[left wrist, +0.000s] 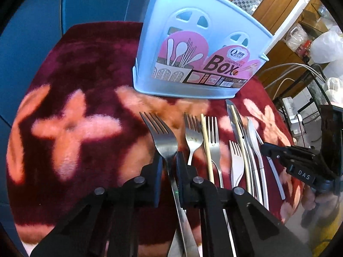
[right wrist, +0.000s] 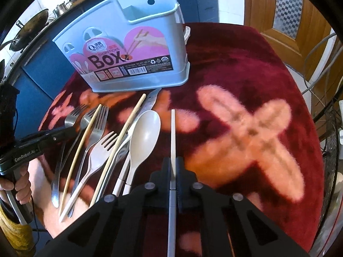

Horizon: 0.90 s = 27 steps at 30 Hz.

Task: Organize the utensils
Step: 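Close the left tool on the steel fork while the right tool closes on the white stick, then lift the fork with the left tool while the right tool lifts the white stick over the holder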

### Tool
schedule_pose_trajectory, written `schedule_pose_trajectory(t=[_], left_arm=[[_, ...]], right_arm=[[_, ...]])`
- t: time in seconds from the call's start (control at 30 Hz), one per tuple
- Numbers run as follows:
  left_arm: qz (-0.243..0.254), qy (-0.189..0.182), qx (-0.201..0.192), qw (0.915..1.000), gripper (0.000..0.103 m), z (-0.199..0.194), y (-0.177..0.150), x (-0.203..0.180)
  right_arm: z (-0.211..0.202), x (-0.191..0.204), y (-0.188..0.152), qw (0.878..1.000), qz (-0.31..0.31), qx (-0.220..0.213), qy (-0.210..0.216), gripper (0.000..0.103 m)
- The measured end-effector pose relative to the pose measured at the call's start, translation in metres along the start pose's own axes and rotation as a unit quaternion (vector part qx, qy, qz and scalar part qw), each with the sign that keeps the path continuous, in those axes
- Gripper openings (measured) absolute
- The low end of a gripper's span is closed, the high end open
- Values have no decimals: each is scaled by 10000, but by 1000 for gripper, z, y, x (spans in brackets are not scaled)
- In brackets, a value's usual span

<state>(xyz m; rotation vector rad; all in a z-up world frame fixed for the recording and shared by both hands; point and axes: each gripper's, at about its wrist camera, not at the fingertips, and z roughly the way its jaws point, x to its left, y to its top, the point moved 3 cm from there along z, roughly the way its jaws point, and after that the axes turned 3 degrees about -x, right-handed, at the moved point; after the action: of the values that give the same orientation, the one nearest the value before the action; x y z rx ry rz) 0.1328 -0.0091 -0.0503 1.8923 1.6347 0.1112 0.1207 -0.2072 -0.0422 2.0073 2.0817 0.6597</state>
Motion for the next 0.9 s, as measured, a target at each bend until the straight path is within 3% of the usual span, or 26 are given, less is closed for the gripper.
schedule_pose_trajectory(t=[0.2,0.37,0.43,0.63,0.9], left_arm=[[15,-103,164,9998,11,12,6,2],[77,-96,66,9999,10,7,5,1],[119,-114,-29,9999,3,2,2,-1],[113,-276,-526,9982,0,-25,-2,-5],[135,-418,-1219,9916,0,-66,1,-14]], right_arm=[[8,2,8,9995,-170,272,12,7],[7,4,5,9994,-304,150,-13,7],[4,1,3,9997,-220,53,59,7],[-25,-4,-4,9973,120,-602,415,6],[-74,9,-1,9831,225,-1570,912,6]])
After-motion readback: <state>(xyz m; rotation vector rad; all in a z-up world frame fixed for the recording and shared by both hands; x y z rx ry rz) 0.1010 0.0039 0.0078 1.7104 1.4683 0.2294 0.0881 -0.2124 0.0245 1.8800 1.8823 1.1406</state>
